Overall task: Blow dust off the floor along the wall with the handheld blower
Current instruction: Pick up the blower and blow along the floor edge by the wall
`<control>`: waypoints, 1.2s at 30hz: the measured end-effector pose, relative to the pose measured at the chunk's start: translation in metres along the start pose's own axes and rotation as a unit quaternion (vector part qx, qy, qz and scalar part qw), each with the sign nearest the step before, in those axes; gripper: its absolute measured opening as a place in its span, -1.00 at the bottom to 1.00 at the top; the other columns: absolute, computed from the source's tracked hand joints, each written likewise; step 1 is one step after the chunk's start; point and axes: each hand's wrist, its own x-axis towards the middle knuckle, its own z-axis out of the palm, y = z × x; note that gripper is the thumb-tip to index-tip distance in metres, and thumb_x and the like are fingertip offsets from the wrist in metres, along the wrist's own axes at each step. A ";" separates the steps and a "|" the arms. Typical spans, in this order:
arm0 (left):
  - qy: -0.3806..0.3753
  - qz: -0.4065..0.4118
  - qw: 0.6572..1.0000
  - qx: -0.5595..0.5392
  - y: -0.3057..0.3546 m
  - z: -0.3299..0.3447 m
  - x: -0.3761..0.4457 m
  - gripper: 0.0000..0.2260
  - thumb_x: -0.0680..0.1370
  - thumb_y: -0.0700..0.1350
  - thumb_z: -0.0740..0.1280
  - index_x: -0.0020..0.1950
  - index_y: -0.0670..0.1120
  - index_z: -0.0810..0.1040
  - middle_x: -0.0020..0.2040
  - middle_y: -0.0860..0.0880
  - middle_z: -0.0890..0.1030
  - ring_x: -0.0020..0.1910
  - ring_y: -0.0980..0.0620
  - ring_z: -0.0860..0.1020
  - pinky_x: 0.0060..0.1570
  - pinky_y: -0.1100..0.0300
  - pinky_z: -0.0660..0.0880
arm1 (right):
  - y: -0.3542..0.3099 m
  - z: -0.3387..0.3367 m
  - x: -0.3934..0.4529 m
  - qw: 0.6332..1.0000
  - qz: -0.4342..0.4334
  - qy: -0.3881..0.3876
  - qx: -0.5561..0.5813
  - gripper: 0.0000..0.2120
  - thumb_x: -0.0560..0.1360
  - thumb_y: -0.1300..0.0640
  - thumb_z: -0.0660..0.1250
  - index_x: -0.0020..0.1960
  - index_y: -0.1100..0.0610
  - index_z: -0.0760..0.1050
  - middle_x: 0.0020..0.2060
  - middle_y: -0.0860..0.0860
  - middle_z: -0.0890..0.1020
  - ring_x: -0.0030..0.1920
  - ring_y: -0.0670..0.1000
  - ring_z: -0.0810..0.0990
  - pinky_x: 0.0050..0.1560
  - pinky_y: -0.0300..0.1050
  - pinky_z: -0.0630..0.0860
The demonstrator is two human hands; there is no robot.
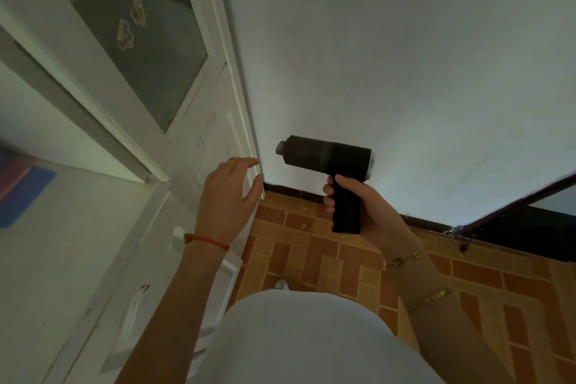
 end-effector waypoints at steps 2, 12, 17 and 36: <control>-0.009 0.009 1.000 -0.006 -0.004 0.000 0.017 -0.68 0.61 0.01 0.28 0.31 -0.10 0.53 0.25 -0.10 0.60 0.22 -0.07 0.55 0.29 0.17 0.29 | -0.007 0.004 0.011 1.000 -0.011 0.010 0.004 -0.88 0.52 0.12 0.32 -0.02 0.17 0.49 -0.23 0.05 0.55 -0.25 -0.01 0.53 -0.19 -0.16 0.53; -0.035 0.040 0.999 -0.009 -0.020 0.015 0.068 -0.68 0.61 0.02 0.27 0.31 -0.08 0.53 0.25 -0.10 0.60 0.23 -0.07 0.55 0.30 0.17 0.28 | -0.019 0.002 0.047 0.999 -0.030 0.032 0.014 -0.84 0.48 0.13 0.35 -0.01 0.18 0.48 -0.24 0.05 0.54 -0.24 0.00 0.54 -0.19 -0.15 0.54; -0.038 0.054 0.998 -0.008 -0.017 0.026 0.080 -0.70 0.61 -0.02 0.28 0.30 -0.09 0.53 0.23 -0.10 0.61 0.21 -0.06 0.56 0.29 0.17 0.30 | -0.027 -0.007 0.056 0.998 -0.025 0.046 -0.020 -0.84 0.50 0.14 0.31 0.04 0.19 0.50 -0.27 0.05 0.53 -0.30 -0.02 0.52 -0.27 -0.17 0.53; -0.045 0.018 0.999 -0.013 -0.025 0.092 0.105 -0.72 0.60 -0.10 0.32 0.29 -0.12 0.55 0.21 -0.14 0.62 0.23 -0.11 0.55 0.34 0.09 0.29 | -0.043 -0.052 0.099 0.987 -0.010 0.153 -0.051 -0.74 0.53 0.23 0.31 0.19 0.30 0.46 -0.12 0.17 0.67 -0.13 0.10 0.68 -0.11 -0.09 0.64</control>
